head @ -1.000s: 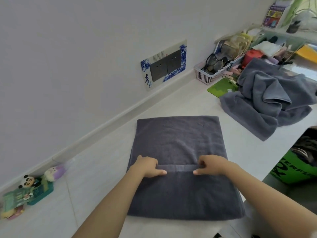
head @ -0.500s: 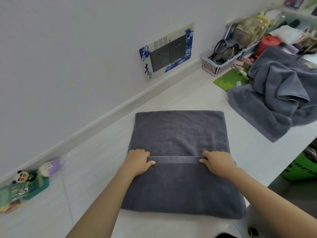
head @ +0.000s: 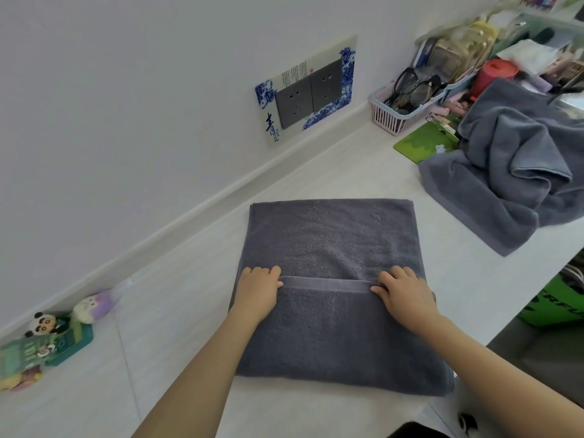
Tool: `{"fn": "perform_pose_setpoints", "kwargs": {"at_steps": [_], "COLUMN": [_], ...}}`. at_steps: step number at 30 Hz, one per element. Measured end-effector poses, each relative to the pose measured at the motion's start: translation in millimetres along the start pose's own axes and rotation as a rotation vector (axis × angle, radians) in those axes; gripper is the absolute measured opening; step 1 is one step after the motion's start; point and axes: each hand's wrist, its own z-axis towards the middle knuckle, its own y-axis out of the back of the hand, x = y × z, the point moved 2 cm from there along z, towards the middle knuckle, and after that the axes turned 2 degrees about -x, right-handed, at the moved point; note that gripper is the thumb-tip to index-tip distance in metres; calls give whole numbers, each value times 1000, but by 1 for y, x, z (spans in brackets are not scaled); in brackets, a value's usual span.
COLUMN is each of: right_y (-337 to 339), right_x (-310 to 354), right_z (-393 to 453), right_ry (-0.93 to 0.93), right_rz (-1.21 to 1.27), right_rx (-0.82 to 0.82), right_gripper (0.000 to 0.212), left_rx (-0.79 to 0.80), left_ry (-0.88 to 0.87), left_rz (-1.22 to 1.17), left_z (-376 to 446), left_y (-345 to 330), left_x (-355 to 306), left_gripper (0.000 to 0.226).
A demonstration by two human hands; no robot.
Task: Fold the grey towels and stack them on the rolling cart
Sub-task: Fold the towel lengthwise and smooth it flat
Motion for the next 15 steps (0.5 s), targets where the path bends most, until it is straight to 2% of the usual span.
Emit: {"fn": "perform_pose_setpoints", "kwargs": {"at_steps": [2, 7, 15], "right_y": [-2, -2, 1], "right_x": [0, 0, 3], "right_z": [-1, 0, 2], "right_ry": [1, -43, -122], "right_rz": [10, 9, 17], "right_rx": [-39, -86, -122], "right_gripper": [18, 19, 32], "left_rx": [-9, -28, -93], "left_ry": [19, 72, 231], "left_rz": [-26, -52, -157], "left_z": [0, -2, -12], "left_y": [-3, -5, -9], "left_x": [0, -2, -8], "left_gripper": [23, 24, 24]}}
